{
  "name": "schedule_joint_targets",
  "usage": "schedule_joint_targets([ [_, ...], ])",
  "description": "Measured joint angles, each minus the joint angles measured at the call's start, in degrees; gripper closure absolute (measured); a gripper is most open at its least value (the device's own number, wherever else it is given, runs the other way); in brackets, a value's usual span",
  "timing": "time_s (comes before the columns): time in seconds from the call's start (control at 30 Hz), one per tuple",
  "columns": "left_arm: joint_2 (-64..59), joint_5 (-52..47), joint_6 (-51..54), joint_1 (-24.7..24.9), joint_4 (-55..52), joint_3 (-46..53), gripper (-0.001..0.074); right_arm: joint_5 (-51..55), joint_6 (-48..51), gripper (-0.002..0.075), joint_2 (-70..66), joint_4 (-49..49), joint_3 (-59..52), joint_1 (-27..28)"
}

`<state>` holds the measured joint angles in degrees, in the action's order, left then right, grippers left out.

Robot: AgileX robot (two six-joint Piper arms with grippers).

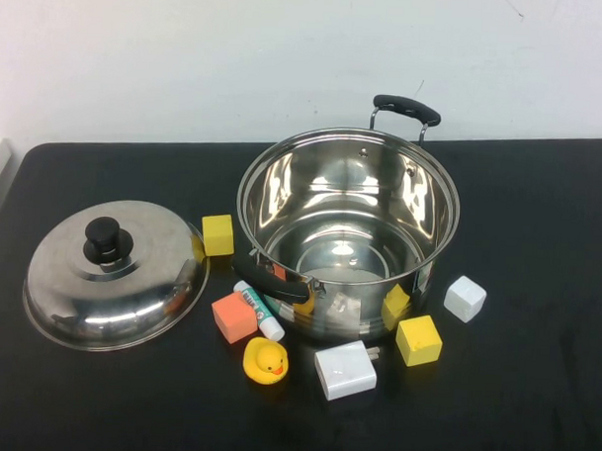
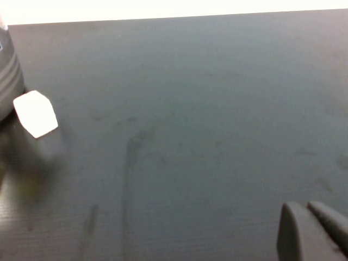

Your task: Cover the pot

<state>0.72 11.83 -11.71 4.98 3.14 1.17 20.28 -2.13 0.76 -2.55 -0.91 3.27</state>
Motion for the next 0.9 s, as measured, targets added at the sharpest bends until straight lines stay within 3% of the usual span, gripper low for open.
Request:
schedule_joint_targets([
  [0.2,0.00,18.13,-0.10,0.00,0.00,0.00,0.0736,0.00,0.00,0.0728,0.00,0.00,0.00,0.00],
  [0.4,0.12,28.81,-0.28,0.00,1.51,0.00,0.0736,0.00,0.00,0.0728,0.00,0.00,0.00,0.00],
  [0.53,0.12,28.08,5.65,0.00,4.24,-0.10,0.0736,0.00,0.00,0.0728,0.00,0.00,0.00,0.00],
  [0.67,-0.67,20.63,8.37,0.00,6.01,-4.79,0.0736,0.00,0.00,0.0728,0.00,0.00,0.00,0.00],
  [0.77,-4.94,15.30,11.71,0.00,8.37,-9.96,0.0736,0.00,0.00,0.0728,0.00,0.00,0.00,0.00],
  [0.9,-14.23,15.96,16.41,0.00,9.17,-15.04,0.0736,0.00,0.00,0.0728,0.00,0.00,0.00,0.00],
])
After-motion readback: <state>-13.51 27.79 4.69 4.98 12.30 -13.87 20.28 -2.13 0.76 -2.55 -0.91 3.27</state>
